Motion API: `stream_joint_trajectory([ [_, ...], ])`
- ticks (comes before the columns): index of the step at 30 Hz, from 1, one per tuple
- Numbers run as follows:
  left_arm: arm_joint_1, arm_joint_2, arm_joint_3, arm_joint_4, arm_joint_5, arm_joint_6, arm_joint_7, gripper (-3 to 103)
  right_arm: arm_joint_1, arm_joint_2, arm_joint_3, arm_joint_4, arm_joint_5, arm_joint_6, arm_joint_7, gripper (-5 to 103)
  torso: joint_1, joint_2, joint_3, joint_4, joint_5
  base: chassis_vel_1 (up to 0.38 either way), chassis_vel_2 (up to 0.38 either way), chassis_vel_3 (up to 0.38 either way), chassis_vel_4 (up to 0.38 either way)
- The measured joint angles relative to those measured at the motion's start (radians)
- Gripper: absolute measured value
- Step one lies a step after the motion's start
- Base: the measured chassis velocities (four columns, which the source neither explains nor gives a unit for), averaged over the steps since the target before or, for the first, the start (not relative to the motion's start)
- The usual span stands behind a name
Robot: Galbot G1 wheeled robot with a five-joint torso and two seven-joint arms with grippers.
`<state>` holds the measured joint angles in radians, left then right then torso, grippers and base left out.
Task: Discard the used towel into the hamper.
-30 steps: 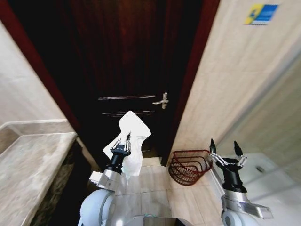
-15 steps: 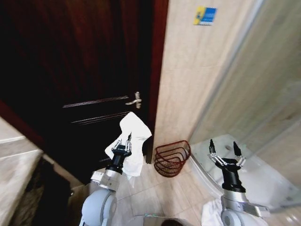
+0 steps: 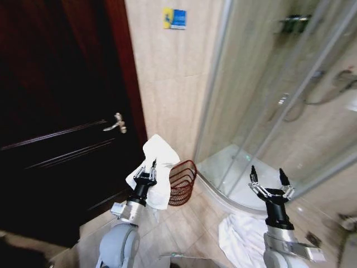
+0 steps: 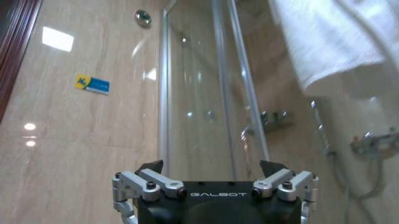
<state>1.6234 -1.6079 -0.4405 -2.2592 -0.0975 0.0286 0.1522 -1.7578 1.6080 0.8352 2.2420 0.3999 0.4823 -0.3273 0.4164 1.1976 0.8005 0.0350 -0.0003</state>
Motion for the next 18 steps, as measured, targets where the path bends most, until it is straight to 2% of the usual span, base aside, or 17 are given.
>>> stream_joint_trajectory([
  [1, 0.0, 0.0, 0.0, 0.0, 0.0, 0.0, 0.0, 12, 0.0, 0.0, 0.0, 0.0, 0.0, 0.0, 0.0, 100, 0.0, 0.0, 0.0, 0.0, 0.0, -0.099, -0.091, -0.153, -0.14],
  [4, -0.09, 0.0, 0.004, 0.134, -0.033, 0.023, -0.008, 12, 0.009, 0.0, -0.009, -0.013, -0.011, 0.029, -0.013, 100, 0.0, 0.0, 0.0, 0.0002, 0.0001, -0.069, -0.07, -0.103, -0.098],
  [5, -0.09, 0.0, 0.004, 0.134, -0.033, 0.023, -0.008, 12, 0.009, 0.0, -0.009, -0.013, -0.011, 0.029, -0.013, 100, 0.0, 0.0, 0.0, 0.0002, 0.0001, -0.053, -0.037, -0.05, -0.069],
  [9, -0.23, 0.01, 0.017, 0.281, -0.09, 0.034, -0.046, 12, 0.001, 0.0, -0.009, -0.027, -0.017, 0.048, -0.02, 100, 0.0, 0.0, 0.0, 0.0003, 0.0002, 0.0, 0.0, 0.0, 0.0],
  [11, -0.299, 0.031, 0.014, 0.359, -0.105, 0.026, -0.059, 12, -0.007, 0.0, -0.006, -0.033, -0.019, 0.058, -0.021, 100, 0.0, 0.0, 0.0, 0.0003, 0.0, 0.0, 0.0, 0.0, 0.0],
  [13, -0.371, 0.08, 0.009, 0.439, -0.126, 0.013, -0.062, 12, -0.014, 0.0, -0.004, -0.034, -0.019, 0.064, -0.019, 100, 0.0, 0.0, 0.0, 0.0001, 0.0001, 0.0, 0.0, 0.0, 0.0],
  [14, -0.371, 0.08, 0.009, 0.439, -0.126, 0.013, -0.062, 12, -0.014, 0.0, -0.004, -0.034, -0.019, 0.064, -0.019, 100, 0.0, 0.0, 0.0, 0.0001, 0.0001, 0.0, 0.0, 0.0, 0.0],
  [18, -0.46, 0.159, 0.015, 0.538, -0.171, 0.005, -0.062, 12, -0.004, 0.0, -0.008, -0.043, -0.04, 0.081, -0.012, 100, 0.0, 0.0, 0.0, 0.0007, 0.0, 0.0, 0.0, 0.0, 0.0],
])
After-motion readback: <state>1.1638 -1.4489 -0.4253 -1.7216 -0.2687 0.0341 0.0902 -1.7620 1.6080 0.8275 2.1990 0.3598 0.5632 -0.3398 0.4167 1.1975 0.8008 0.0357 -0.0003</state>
